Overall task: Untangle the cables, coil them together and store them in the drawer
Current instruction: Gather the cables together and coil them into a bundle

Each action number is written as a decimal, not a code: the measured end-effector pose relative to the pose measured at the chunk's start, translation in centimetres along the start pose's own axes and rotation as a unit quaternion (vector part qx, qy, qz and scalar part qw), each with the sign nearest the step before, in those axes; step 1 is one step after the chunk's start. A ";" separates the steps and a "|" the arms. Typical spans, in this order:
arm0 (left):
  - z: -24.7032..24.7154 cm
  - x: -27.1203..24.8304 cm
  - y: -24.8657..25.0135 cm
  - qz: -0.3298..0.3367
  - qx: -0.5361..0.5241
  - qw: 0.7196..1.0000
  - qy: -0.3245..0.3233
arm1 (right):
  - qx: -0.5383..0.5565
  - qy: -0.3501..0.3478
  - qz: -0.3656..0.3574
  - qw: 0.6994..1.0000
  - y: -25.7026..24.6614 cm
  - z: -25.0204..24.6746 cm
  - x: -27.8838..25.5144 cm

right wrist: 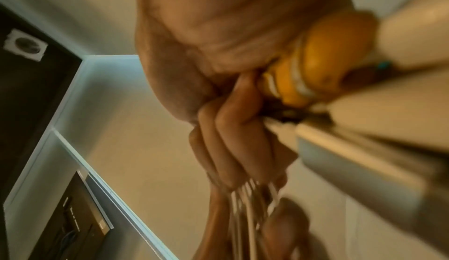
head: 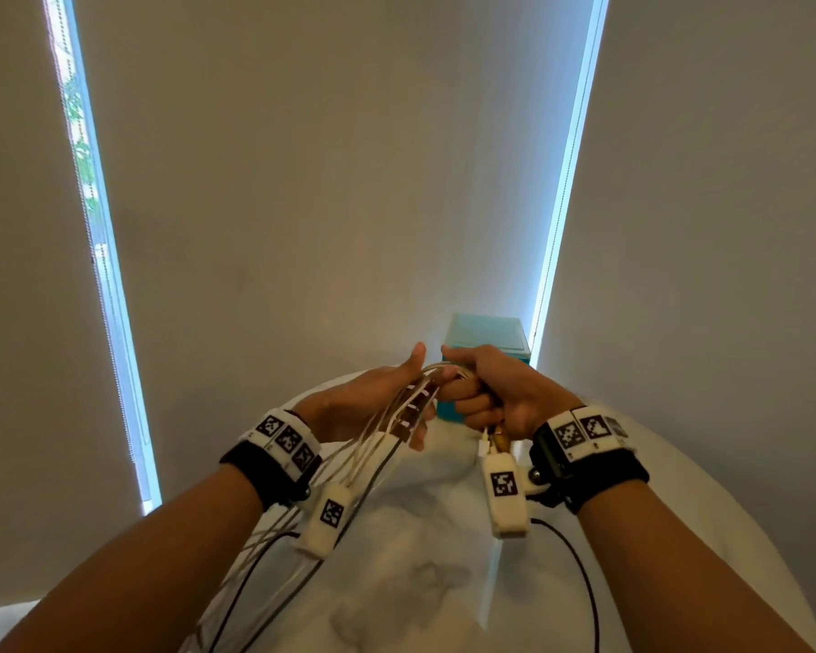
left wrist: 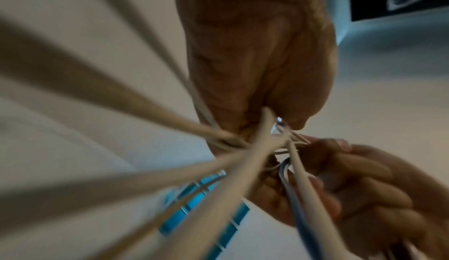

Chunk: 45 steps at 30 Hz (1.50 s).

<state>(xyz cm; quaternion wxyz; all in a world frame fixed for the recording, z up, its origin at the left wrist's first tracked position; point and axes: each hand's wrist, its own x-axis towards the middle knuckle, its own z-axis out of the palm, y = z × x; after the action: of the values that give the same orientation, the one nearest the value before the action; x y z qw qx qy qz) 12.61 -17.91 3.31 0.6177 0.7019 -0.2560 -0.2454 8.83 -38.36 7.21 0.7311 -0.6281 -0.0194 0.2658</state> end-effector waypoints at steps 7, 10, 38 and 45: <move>-0.4 -1.4 0.1 -0.074 0.060 0.994 -0.056 | -0.157 0.099 -0.006 0.983 0.0 -2.3 -1.6; -0.1 -1.5 0.4 -0.075 0.055 0.993 -0.077 | -0.173 0.129 -0.037 0.976 0.9 -3.0 -1.0; -14.4 0.6 3.5 -0.075 0.696 0.682 0.213 | -0.122 0.217 -0.210 0.946 0.0 0.4 -0.1; -11.0 2.6 -1.1 -0.196 0.655 0.730 0.020 | -0.139 0.293 -0.154 0.933 6.0 -5.5 0.5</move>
<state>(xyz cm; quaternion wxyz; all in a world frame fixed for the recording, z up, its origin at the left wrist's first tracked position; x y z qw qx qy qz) 21.91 -11.41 3.41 -0.0521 0.9716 -0.1980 -0.1184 9.04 -42.69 0.36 0.6415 -0.7629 0.0623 -0.0507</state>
